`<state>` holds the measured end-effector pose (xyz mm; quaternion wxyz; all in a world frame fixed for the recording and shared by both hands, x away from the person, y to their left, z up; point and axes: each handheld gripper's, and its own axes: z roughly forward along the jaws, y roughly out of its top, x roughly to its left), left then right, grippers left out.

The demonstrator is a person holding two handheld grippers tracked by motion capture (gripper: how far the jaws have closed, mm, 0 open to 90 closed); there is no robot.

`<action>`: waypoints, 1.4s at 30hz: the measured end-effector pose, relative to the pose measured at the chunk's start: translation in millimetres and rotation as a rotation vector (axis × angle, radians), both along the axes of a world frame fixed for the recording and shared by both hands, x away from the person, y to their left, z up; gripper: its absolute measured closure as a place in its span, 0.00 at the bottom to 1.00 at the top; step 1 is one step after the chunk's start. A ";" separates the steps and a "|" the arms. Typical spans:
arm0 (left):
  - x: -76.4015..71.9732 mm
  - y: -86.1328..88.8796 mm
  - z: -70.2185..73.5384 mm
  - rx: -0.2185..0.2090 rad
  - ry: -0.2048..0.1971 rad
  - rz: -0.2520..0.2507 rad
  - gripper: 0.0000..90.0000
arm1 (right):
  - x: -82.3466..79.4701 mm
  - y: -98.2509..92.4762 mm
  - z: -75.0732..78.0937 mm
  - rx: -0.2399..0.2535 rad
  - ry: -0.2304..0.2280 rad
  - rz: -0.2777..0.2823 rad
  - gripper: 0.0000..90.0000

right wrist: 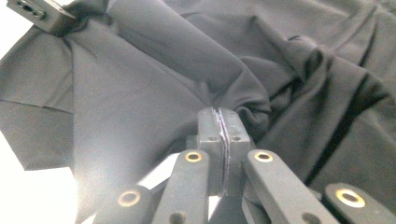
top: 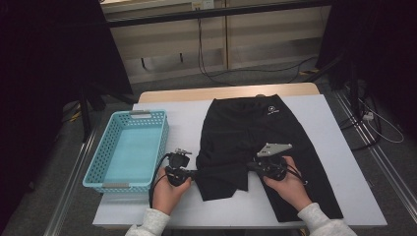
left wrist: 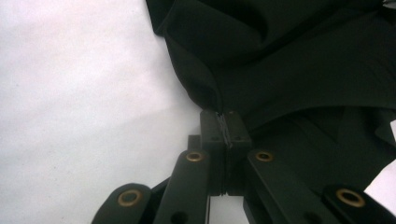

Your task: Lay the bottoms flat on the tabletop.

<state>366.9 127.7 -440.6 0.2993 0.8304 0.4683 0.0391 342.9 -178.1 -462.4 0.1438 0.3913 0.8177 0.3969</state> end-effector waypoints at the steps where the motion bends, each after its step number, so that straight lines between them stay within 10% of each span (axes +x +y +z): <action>1: 0.2 1.3 0.2 0.001 -0.001 0.004 1.00 | -0.4 -0.7 0.8 -0.018 -0.012 -0.005 1.00; 8: -1.3 3.0 3.4 -0.043 -0.004 -0.013 0.86 | -9.1 -0.5 10.5 0.017 -0.029 0.024 0.93; 18: -8.8 -3.7 9.5 -0.067 -0.051 -0.075 0.57 | -38.2 46.4 13.1 0.010 -0.019 0.247 0.69; 25: -13.1 -11.6 10.2 -0.076 -0.064 -0.118 0.50 | -26.4 45.0 0.2 -0.048 0.006 0.209 0.99; 31: -15.6 -15.9 8.1 -0.081 -0.057 -0.140 0.48 | -15.3 30.3 3.6 -0.009 0.003 0.120 1.00; 34: -16.0 -15.8 7.0 -0.074 -0.060 -0.139 0.47 | -22.7 37.2 9.7 0.039 0.015 0.197 0.83; 39: -15.9 -15.1 5.6 -0.077 -0.064 -0.136 0.46 | -32.8 60.3 -0.9 -0.062 -0.002 0.286 0.71; 42: -16.3 -15.1 6.8 -0.087 -0.066 -0.148 0.46 | -27.9 56.5 0.4 -0.052 -0.013 0.230 0.95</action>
